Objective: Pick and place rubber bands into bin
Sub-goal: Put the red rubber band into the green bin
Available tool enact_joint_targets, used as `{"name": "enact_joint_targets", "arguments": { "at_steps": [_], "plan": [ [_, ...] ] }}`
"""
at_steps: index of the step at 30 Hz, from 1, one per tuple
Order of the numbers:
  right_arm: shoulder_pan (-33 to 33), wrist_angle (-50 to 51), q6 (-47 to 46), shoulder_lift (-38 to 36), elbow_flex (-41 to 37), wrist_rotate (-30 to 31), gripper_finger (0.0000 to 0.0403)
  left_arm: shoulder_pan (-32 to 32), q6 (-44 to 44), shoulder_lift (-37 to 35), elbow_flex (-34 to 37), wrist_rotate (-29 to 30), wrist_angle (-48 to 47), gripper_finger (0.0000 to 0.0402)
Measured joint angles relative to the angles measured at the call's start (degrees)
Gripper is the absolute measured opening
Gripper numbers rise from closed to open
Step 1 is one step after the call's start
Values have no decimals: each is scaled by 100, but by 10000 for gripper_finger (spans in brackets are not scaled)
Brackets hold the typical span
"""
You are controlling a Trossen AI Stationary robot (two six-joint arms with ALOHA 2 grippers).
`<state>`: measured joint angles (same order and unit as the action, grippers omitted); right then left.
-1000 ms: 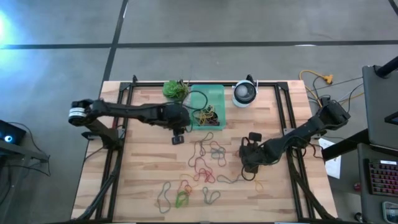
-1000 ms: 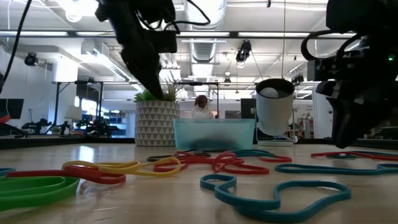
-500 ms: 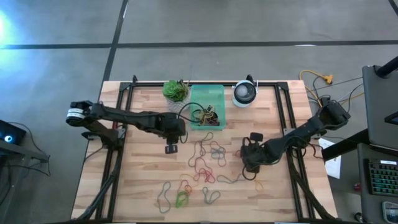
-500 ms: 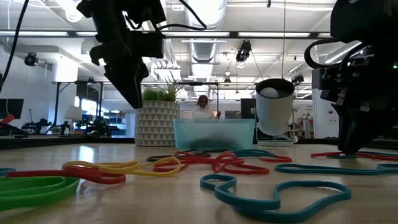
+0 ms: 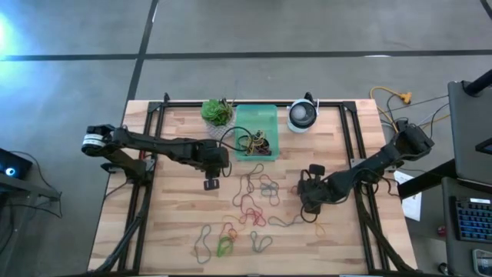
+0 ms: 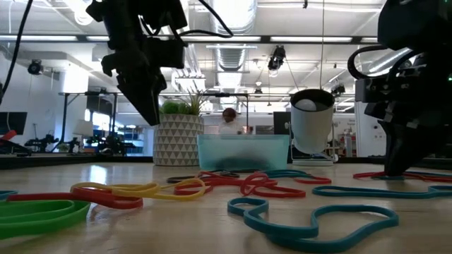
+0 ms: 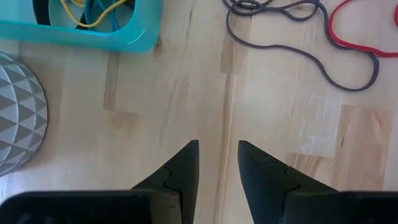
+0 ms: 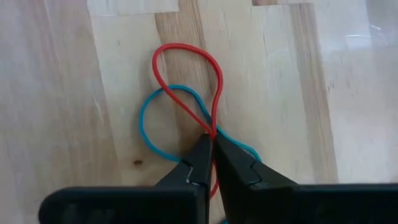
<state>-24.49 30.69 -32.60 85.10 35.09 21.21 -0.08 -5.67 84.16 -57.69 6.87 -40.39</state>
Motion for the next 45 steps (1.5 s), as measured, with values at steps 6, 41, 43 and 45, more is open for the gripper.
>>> {"name": "enact_joint_targets", "arguments": {
  "at_steps": [6,41,43,45],
  "plan": [
    [5,123,29,-57,65,123,9,2,-2,0,0,0,-5,96],
    [1683,-1426,3652,-1116,1832,2204,9,-825,-911,0,329,-61,-25,96],
    [2001,-1548,3551,-1009,1829,1972,9,-958,-1098,0,501,-65,-21,96],
    [2300,-1746,3534,-831,1823,1722,9,-1091,-1319,0,665,-63,21,96]
  ]
}}
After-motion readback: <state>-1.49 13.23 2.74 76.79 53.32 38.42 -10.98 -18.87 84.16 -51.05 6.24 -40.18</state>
